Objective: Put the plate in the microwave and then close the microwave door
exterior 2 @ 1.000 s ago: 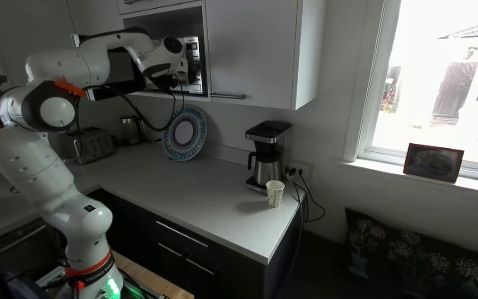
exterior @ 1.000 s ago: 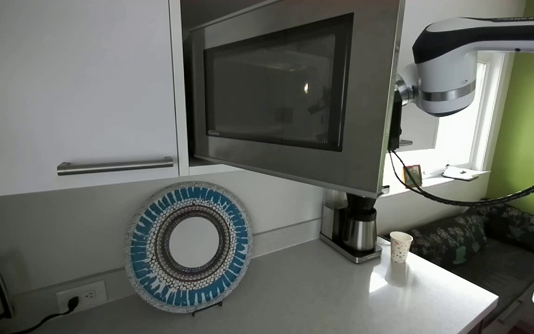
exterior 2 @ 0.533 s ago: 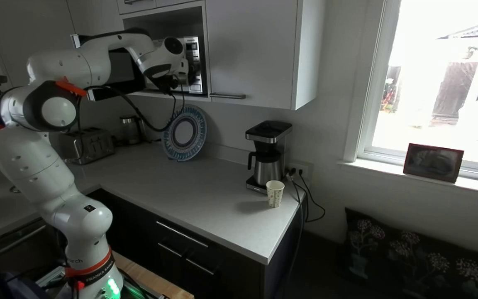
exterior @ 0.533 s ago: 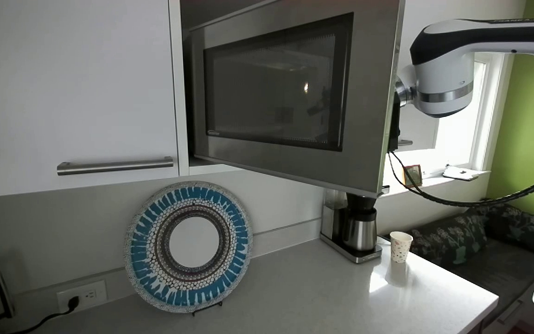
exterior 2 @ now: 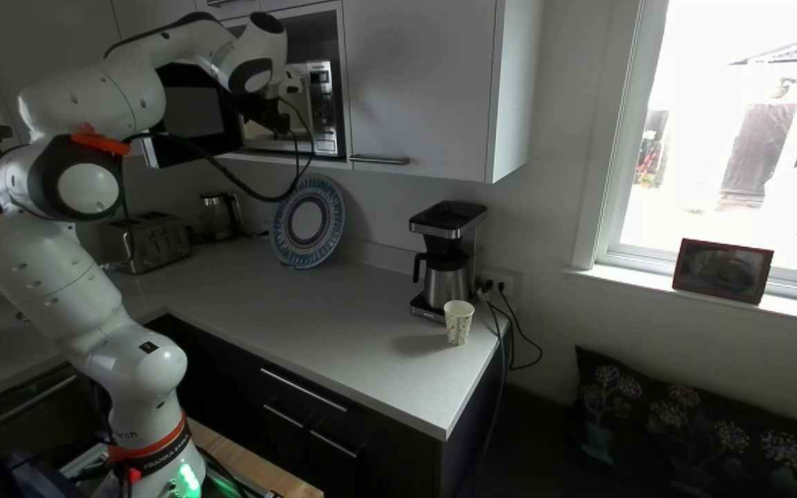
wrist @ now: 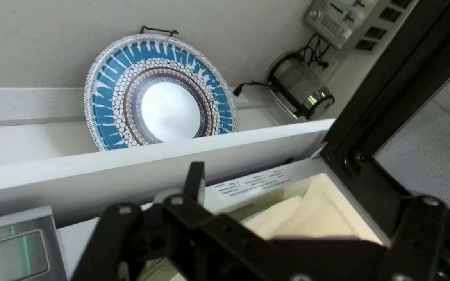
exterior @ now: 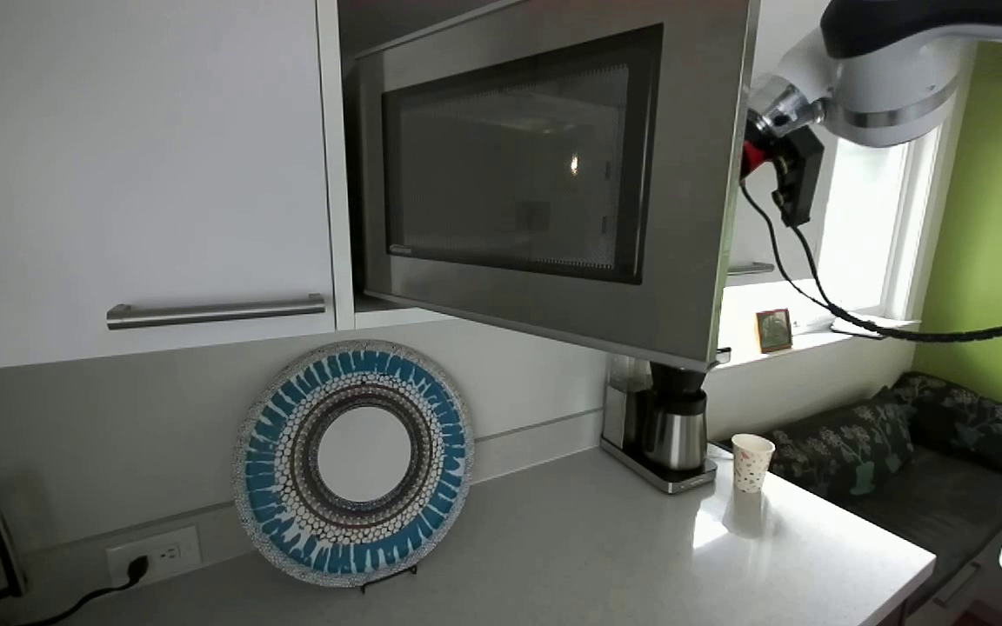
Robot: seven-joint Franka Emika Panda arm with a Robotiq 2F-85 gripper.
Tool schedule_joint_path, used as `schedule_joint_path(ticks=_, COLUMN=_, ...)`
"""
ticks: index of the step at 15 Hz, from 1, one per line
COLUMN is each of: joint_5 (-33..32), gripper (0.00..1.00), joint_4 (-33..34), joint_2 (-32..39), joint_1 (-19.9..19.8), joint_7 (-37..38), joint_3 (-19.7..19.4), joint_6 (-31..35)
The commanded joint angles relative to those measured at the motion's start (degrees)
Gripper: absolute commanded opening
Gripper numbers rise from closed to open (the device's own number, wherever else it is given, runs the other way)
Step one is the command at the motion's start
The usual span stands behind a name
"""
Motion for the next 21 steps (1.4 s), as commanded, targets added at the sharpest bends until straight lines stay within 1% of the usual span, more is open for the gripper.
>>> schedule_joint_path(ticks=1, joint_5=-8.4, gripper=1.0, joint_4=9.6, joint_2=0.5, joint_1=1.1, joint_7=-0.8, joint_3=-0.3, joint_6=-10.9)
schedule_joint_path(ticks=4, joint_5=-14.1, gripper=1.0, joint_4=19.1, joint_2=2.3, joint_1=2.5, joint_7=-3.0, joint_3=0.2, joint_6=-19.1)
schedule_joint_path(ticks=6, joint_5=-16.8, gripper=1.0, joint_4=25.2, joint_2=3.9, joint_1=3.5, joint_7=-4.0, joint_3=1.2, joint_6=-22.4)
schedule_joint_path(ticks=7, joint_5=-17.5, gripper=1.0, joint_4=28.2, joint_2=4.8, joint_1=3.9, joint_7=-3.3, joint_3=1.8, joint_6=-23.3)
schedule_joint_path(ticks=9, joint_5=-17.9, gripper=1.0, joint_4=33.3, joint_2=6.8, joint_1=4.9, joint_7=-2.9, joint_3=3.0, joint_6=-23.4)
schedule_joint_path(ticks=10, joint_5=-17.7, gripper=1.0, joint_4=35.1, joint_2=7.4, joint_1=4.6, joint_7=-2.6, joint_3=4.3, joint_6=-22.9)
schedule_joint_path(ticks=14, joint_5=-16.7, gripper=1.0, joint_4=43.3, joint_2=11.1, joint_1=5.8, joint_7=-1.8, joint_3=7.5, joint_6=-22.1)
schedule_joint_path(ticks=19, joint_5=-12.8, gripper=1.0, joint_4=48.6, joint_2=13.9, joint_1=7.3, joint_7=-1.8, joint_3=9.8, joint_6=-18.3)
schedule_joint_path(ticks=20, joint_5=-14.4, gripper=1.0, joint_4=44.2, joint_2=11.6, joint_1=6.4, joint_7=-3.0, joint_3=9.3, joint_6=-19.0)
schedule_joint_path(ticks=21, joint_5=-13.9, gripper=1.0, joint_4=44.9, joint_2=12.1, joint_1=6.6, joint_7=-2.9, joint_3=9.6, joint_6=-18.7)
